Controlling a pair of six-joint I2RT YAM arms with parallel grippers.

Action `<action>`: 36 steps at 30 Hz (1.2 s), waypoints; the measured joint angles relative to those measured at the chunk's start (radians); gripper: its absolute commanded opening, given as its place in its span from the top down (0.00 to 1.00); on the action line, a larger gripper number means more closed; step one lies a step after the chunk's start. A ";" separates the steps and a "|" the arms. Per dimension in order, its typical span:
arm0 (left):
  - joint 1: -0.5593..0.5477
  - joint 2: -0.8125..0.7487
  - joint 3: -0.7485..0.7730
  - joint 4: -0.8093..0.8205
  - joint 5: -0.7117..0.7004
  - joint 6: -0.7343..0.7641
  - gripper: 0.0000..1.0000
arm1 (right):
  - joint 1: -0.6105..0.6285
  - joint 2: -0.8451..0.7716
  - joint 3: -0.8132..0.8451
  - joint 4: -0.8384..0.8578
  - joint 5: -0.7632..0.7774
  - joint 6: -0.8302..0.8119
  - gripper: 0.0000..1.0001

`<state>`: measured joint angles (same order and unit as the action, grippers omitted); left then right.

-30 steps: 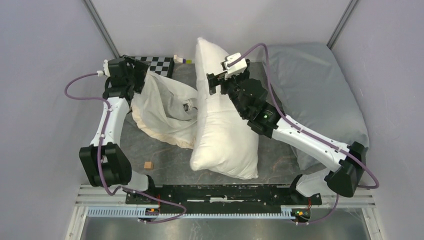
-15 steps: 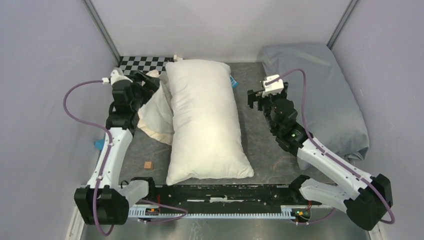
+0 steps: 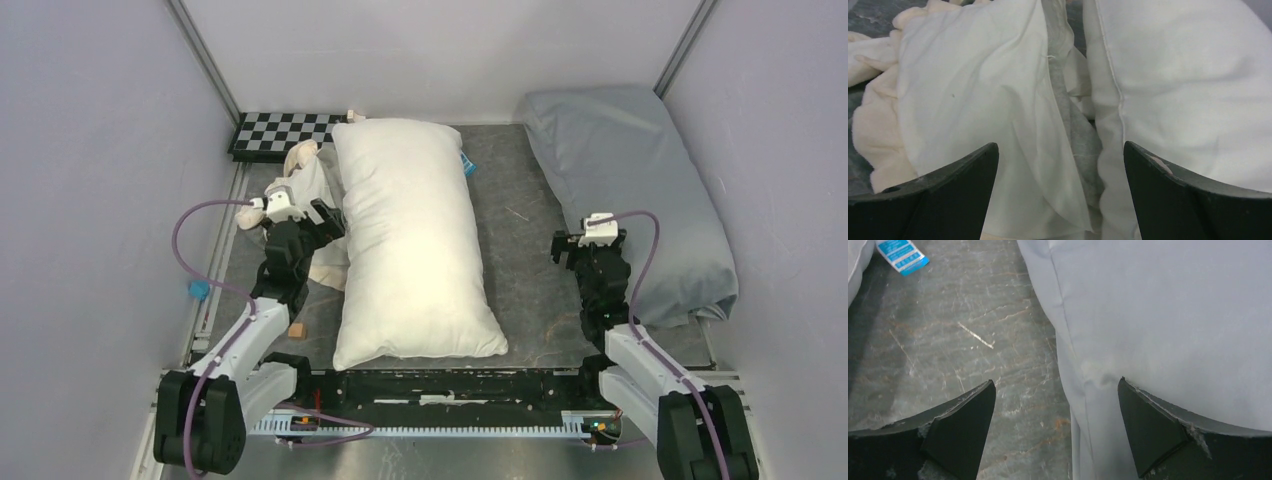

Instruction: Remove the pillowcase from the pillow

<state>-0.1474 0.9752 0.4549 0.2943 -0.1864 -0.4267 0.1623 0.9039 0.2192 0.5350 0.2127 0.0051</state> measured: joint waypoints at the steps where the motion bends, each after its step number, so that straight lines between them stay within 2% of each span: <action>1: 0.000 0.002 -0.026 0.035 -0.006 0.021 0.00 | -0.002 -0.010 -0.045 0.046 -0.011 -0.012 0.02; 10: 0.000 0.141 -0.085 0.214 -0.023 0.163 0.00 | 0.000 0.090 -0.191 0.381 -0.014 -0.105 0.02; 23: 0.003 0.238 -0.087 0.333 -0.062 0.319 0.00 | 0.007 0.375 -0.197 0.720 0.104 -0.190 0.02; 26: 0.016 0.315 -0.085 0.388 -0.076 0.346 0.01 | 0.007 0.456 -0.197 0.831 0.128 -0.191 0.03; 30: 0.024 0.452 -0.085 0.428 -0.065 0.371 0.05 | 0.008 0.476 -0.198 0.861 0.137 -0.190 0.06; 32: 0.024 0.472 -0.084 0.428 -0.049 0.390 0.05 | 0.008 0.477 -0.198 0.868 0.142 -0.190 0.06; 33: 0.024 0.472 -0.084 0.428 -0.043 0.395 0.05 | 0.008 0.477 -0.198 0.869 0.144 -0.190 0.02; 36: 0.024 0.472 -0.075 0.433 -0.024 0.404 0.02 | 0.008 0.479 -0.198 0.872 0.149 -0.187 0.02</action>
<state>-0.1234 1.4467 0.3801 0.7273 -0.2104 -0.0231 0.1699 1.3827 0.0216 1.4071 0.3614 -0.1822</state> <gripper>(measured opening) 0.955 0.973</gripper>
